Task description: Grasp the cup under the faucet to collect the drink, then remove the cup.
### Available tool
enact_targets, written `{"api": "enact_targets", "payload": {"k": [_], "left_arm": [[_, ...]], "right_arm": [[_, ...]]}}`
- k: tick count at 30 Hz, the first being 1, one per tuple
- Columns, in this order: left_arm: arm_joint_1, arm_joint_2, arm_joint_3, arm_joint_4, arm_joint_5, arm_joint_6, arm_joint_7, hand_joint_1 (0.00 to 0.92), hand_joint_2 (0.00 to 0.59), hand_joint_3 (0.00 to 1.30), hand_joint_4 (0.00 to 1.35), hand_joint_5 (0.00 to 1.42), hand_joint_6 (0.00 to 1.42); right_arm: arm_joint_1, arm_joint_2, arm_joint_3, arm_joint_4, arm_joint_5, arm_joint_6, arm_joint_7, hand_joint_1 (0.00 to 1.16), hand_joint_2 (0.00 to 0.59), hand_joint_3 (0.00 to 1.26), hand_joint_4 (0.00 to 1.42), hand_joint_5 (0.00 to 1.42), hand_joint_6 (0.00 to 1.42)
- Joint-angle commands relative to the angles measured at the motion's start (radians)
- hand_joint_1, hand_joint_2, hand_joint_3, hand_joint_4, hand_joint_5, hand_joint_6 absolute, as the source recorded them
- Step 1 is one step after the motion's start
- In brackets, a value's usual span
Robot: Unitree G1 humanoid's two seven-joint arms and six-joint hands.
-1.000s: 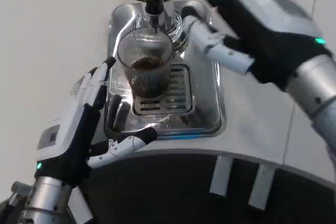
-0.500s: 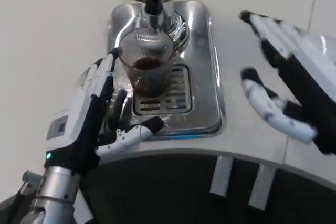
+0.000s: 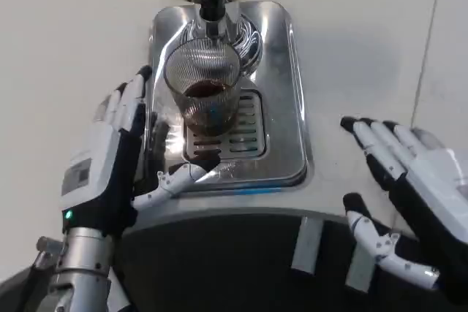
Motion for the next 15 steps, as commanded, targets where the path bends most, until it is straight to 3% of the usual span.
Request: {"api": "enact_targets", "payload": {"k": [1,8,15], "left_arm": [[-0.018,-0.005,-0.002,0.035,0.006,0.010,0.050,0.090,0.013,0.00,0.00,0.02,0.00],[-0.061,-0.022,-0.008,0.092,-0.033,-0.032,0.067,0.088,0.009,0.00,0.00,0.03,0.02],[-0.114,-0.045,-0.031,0.156,-0.032,-0.027,0.068,0.136,0.008,0.00,0.00,0.05,0.05]], "right_arm": [[0.064,0.013,0.011,0.028,-0.036,-0.051,-0.050,0.13,0.586,0.00,0.00,0.00,0.00],[0.153,0.006,0.003,0.074,-0.059,-0.116,-0.093,0.14,0.586,0.00,0.00,0.00,0.00],[0.178,0.028,0.011,0.039,-0.062,-0.121,-0.072,0.14,0.583,0.00,0.00,0.00,0.00]]}}
